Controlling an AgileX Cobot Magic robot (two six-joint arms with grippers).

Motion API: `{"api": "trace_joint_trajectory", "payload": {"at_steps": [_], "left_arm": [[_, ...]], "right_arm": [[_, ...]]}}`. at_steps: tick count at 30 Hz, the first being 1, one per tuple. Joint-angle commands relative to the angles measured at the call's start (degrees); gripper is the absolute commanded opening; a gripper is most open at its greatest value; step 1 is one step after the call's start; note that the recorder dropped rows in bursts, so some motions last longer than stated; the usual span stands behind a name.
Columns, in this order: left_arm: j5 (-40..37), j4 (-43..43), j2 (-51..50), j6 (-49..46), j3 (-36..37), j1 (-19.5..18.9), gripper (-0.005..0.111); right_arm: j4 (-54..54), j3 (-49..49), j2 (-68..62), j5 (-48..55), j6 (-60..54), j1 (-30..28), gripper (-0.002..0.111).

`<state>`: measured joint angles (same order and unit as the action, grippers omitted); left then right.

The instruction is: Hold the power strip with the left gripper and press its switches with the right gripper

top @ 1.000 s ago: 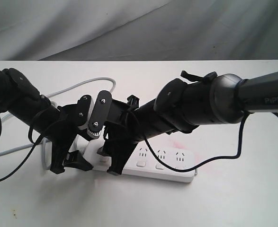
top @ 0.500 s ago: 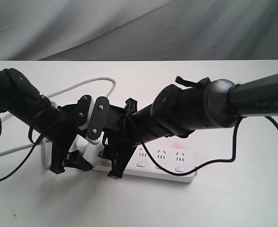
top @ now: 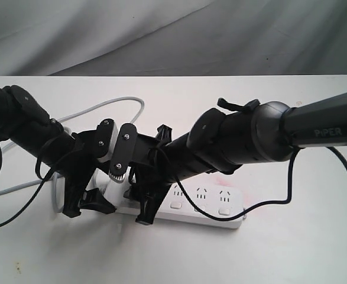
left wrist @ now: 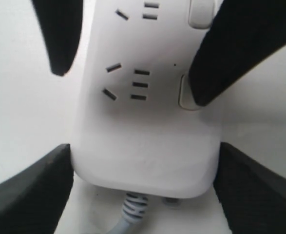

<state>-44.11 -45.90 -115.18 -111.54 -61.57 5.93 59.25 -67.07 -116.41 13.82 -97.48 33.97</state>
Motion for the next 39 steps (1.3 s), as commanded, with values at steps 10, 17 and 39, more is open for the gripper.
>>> {"api": "trace_joint_trajectory", "payload": {"at_steps": [10, 17, 39], "left_arm": [[-0.8, -0.2, 0.0, 0.1, -0.1, 0.3, 0.059], [-0.8, -0.2, 0.0, 0.1, -0.1, 0.3, 0.059], [-0.8, -0.2, 0.0, 0.1, -0.1, 0.3, 0.059]], "right_arm": [[-1.0, -0.4, 0.0, -0.5, -0.2, 0.3, 0.055], [-1.5, -0.4, -1.2, 0.3, -0.2, 0.8, 0.055], [-3.2, -0.4, -4.0, 0.4, -1.3, 0.9, 0.055]]}}
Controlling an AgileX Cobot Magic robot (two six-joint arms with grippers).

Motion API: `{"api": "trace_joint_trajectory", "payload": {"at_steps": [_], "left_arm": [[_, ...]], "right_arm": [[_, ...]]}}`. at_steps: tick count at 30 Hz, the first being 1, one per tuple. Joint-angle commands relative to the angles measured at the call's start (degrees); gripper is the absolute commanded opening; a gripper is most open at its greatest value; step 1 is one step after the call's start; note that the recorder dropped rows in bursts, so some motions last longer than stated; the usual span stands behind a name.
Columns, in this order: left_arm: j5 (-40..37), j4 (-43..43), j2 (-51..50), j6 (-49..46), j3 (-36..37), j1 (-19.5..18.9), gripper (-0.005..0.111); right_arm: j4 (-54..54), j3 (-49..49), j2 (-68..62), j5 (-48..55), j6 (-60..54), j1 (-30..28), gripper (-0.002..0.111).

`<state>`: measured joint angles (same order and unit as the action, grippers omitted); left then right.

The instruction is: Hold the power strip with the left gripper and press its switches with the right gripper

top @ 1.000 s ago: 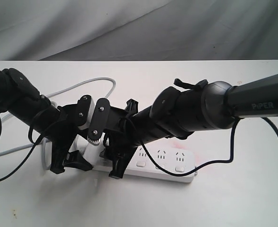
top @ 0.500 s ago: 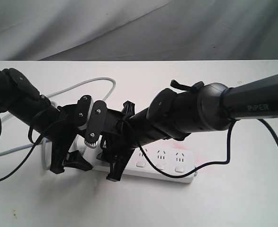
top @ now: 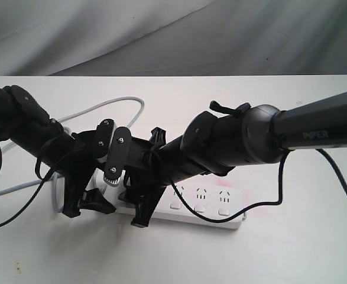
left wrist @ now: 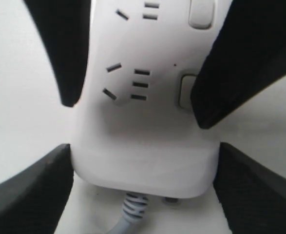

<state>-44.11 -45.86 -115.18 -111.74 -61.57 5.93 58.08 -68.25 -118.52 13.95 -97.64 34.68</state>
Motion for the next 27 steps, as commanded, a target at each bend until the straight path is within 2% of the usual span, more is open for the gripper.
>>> {"api": "trace_joint_trajectory", "payload": {"at_steps": [1, 15, 27], "left_arm": [[-0.8, -0.2, 0.0, 0.3, -0.1, 0.3, 0.059], [-0.8, -0.2, 0.0, 0.3, -0.1, 0.3, 0.059], [-0.8, -0.2, 0.0, 0.3, -0.1, 0.3, 0.059]], "right_arm": [[-2.0, 0.8, -1.9, 0.1, -1.2, 0.2, 0.055], [-2.0, 1.1, 5.8, -0.3, -1.2, -0.2, 0.055], [-2.0, 6.8, 8.2, -1.6, -1.0, -1.5, 0.055]]}}
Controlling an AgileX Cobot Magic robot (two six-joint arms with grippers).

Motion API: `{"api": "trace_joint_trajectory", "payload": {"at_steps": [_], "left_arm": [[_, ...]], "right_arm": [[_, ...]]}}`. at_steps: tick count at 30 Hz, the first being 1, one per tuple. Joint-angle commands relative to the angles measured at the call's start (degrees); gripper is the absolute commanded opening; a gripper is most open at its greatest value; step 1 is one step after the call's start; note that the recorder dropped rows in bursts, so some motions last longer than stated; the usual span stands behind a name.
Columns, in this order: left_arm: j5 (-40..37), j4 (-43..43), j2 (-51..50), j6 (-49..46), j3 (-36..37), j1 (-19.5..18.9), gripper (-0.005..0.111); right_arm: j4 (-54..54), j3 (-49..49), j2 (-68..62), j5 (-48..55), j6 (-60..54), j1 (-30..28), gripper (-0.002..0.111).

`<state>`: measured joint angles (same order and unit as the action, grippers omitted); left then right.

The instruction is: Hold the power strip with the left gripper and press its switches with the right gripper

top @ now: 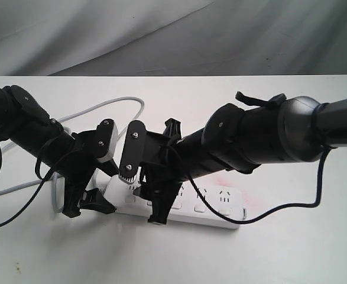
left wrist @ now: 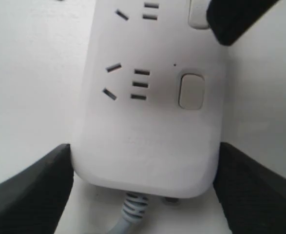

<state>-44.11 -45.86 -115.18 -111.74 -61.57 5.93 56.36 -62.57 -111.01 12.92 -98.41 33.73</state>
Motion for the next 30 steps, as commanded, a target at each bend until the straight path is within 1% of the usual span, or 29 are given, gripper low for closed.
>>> {"api": "trace_joint_trajectory", "payload": {"at_steps": [1, 9, 30], "left_arm": [[-0.8, -0.2, 0.0, 0.3, -0.1, 0.3, 0.059], [-0.8, -0.2, 0.0, 0.3, -0.1, 0.3, 0.059], [-0.8, -0.2, 0.0, 0.3, -0.1, 0.3, 0.059]], "right_arm": [[-0.3, 1.1, 0.7, -0.8, -0.3, -0.5, 0.055], [-0.3, 2.7, 0.6, -2.2, -0.2, -1.3, 0.055], [-0.3, 2.7, -1.4, -1.3, -0.1, -1.3, 0.055]]}}
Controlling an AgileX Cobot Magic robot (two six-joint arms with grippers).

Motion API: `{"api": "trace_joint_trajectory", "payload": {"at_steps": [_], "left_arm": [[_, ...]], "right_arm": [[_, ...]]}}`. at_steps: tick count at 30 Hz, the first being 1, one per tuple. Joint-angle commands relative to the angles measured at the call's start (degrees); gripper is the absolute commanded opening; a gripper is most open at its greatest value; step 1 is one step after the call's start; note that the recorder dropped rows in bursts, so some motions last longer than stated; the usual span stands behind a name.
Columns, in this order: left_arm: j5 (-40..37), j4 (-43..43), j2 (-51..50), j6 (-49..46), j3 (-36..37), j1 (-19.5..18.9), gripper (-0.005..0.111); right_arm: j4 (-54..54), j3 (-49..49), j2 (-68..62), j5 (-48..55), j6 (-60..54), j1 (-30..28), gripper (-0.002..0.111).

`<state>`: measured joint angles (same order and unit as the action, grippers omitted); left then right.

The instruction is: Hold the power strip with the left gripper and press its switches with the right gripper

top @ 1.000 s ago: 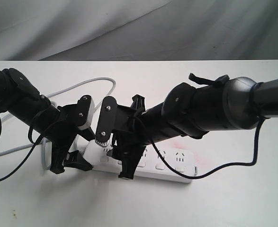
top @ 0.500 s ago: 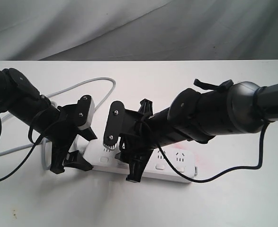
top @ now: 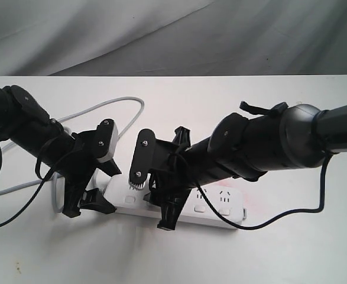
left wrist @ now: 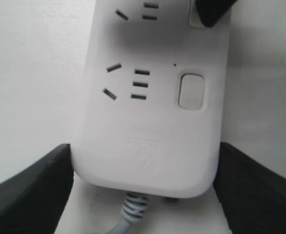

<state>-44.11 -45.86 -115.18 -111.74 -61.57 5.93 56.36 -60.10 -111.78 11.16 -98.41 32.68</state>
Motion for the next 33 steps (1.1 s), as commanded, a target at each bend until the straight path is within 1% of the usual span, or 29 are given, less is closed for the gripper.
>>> {"api": "trace_joint_trajectory", "payload": {"at_steps": [1, 10, 18, 25, 33], "left_arm": [[-0.8, -0.2, 0.0, 0.3, -0.1, 0.3, 0.059], [-0.8, -0.2, 0.0, 0.3, -0.1, 0.3, 0.059], [-0.8, -0.2, 0.0, 0.3, -0.1, 0.3, 0.059], [-0.8, -0.2, 0.0, 0.3, -0.1, 0.3, 0.059], [-0.8, -0.2, 0.0, 0.3, -0.1, 0.3, 0.059]], "right_arm": [[-0.3, 0.3, -0.6, 0.4, -0.1, -0.2, 0.055], [-0.3, 0.4, -0.6, 0.4, -0.1, -0.2, 0.055], [-0.3, 3.3, -2.5, -0.4, -2.1, -0.2, 0.055], [-0.3, 3.3, -2.3, -0.5, -2.1, -0.2, 0.055], [-0.3, 3.3, 4.1, -1.9, -2.1, -0.2, 0.055]]}}
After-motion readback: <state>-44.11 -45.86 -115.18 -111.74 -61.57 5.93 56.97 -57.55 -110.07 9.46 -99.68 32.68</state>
